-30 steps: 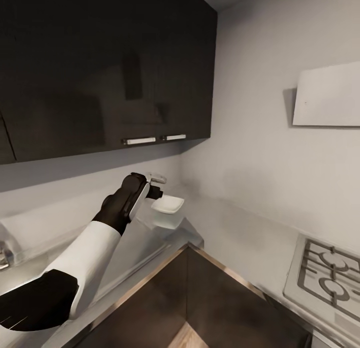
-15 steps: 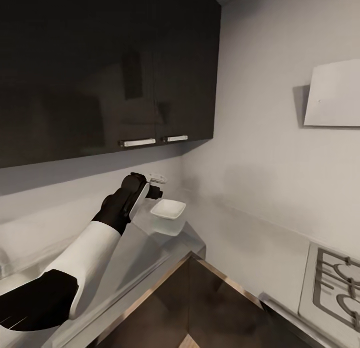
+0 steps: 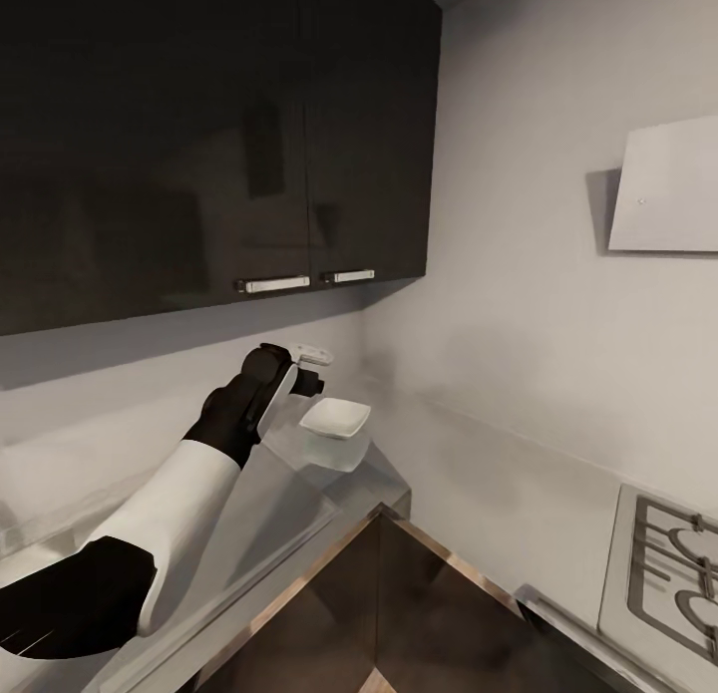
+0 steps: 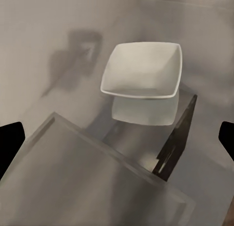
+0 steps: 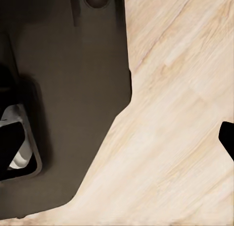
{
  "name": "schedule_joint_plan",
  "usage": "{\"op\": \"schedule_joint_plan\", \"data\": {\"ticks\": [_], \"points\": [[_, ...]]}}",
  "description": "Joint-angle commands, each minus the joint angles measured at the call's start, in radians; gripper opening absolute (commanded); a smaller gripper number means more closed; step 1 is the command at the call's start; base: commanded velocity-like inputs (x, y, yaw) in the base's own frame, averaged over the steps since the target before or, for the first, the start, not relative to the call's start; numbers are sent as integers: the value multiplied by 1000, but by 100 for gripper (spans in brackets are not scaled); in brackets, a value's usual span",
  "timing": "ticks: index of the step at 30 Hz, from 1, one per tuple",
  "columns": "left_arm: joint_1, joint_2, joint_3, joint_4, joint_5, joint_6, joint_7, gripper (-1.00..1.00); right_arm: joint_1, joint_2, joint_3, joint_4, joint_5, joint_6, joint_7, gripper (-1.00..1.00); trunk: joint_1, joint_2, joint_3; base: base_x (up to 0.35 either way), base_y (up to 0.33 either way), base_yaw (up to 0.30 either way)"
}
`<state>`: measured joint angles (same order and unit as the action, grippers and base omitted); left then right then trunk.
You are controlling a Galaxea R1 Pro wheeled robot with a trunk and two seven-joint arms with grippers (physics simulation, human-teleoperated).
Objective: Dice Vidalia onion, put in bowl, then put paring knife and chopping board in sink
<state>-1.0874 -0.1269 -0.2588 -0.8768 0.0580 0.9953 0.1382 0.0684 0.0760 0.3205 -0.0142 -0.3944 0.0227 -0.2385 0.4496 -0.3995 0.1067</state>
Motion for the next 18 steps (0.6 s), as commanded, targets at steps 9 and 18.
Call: {"op": "schedule_joint_plan", "data": {"ticks": [9, 18], "points": [[0, -3, -3, -37, 8, 4, 10, 100, 9, -20, 9, -5, -4, -21, 79, 100, 0, 0, 0, 116, 0, 0], [0, -1, -4, -56, 7, 5, 11, 100, 10, -29, 11, -6, -3, -25, 88, 100, 0, 0, 0, 250, 0, 0]]}}
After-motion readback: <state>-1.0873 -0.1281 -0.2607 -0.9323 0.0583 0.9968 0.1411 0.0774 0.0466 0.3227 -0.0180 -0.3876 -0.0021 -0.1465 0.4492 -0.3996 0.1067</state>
